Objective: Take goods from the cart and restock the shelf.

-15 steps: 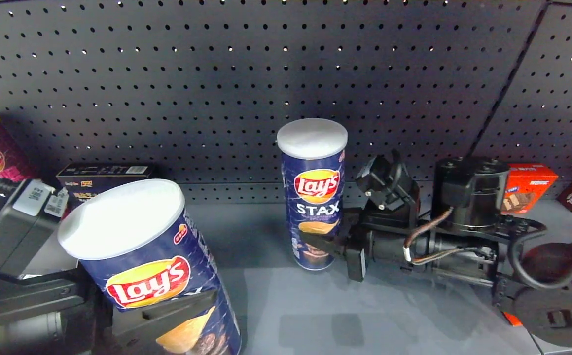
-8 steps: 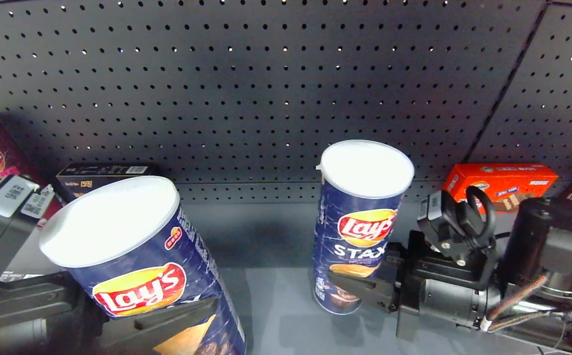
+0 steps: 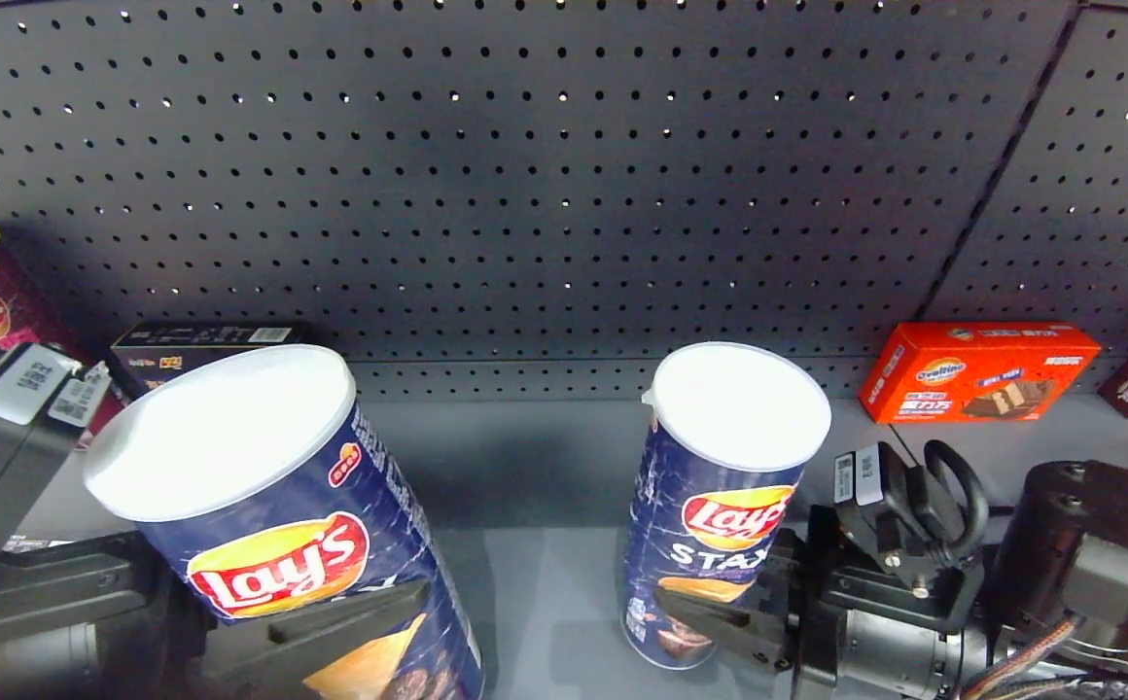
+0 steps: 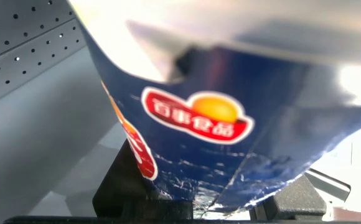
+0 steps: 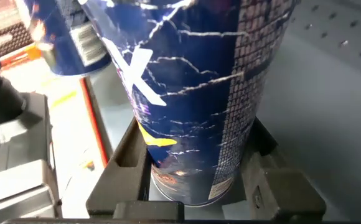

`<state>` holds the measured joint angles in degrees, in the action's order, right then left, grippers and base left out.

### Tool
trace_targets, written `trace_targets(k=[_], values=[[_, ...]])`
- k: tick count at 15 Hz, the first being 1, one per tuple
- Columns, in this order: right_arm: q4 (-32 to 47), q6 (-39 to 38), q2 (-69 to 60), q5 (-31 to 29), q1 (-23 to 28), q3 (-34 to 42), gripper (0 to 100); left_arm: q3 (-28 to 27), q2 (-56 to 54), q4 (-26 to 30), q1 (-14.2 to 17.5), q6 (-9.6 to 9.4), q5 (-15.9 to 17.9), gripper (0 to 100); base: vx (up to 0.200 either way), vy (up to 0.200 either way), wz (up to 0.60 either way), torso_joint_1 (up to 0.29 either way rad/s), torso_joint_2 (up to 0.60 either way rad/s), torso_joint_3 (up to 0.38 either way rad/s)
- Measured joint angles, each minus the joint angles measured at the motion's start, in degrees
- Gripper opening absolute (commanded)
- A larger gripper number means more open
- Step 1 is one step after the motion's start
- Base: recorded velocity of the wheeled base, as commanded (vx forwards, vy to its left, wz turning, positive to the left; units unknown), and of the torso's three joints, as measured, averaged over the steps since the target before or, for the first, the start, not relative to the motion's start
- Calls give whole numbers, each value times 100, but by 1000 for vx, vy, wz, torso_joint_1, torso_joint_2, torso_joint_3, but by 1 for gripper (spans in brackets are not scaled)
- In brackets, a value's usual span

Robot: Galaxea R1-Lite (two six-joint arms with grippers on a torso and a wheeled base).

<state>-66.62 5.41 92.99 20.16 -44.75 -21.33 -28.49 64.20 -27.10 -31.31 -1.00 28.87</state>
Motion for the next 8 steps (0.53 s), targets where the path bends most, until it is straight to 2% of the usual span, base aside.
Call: trace_targets(k=[8], values=[[-438,20,489,4,-152,-9,0,5,5,-2,44,2,2,0,0,0,0,0,0,0]])
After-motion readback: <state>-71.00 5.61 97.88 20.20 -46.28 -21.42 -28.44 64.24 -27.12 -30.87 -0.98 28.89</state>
